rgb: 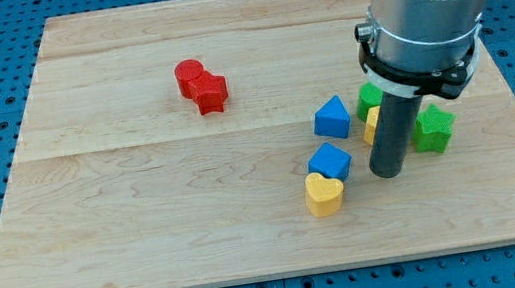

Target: Slide the yellow heart towards the center left

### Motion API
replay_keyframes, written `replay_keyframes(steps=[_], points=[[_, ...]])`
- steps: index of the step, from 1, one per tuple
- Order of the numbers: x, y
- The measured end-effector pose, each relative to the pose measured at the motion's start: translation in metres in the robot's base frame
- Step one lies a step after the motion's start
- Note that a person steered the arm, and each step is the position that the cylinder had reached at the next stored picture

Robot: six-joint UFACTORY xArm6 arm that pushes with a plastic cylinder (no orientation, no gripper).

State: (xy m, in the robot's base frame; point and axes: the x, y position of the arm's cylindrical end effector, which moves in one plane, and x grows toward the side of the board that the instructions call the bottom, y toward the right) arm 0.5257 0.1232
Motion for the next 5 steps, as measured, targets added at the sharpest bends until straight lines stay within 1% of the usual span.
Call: replay_keyframes(steps=[2, 4, 5], points=[[0.003, 0.025], [0.003, 0.024], [0.021, 0.022]])
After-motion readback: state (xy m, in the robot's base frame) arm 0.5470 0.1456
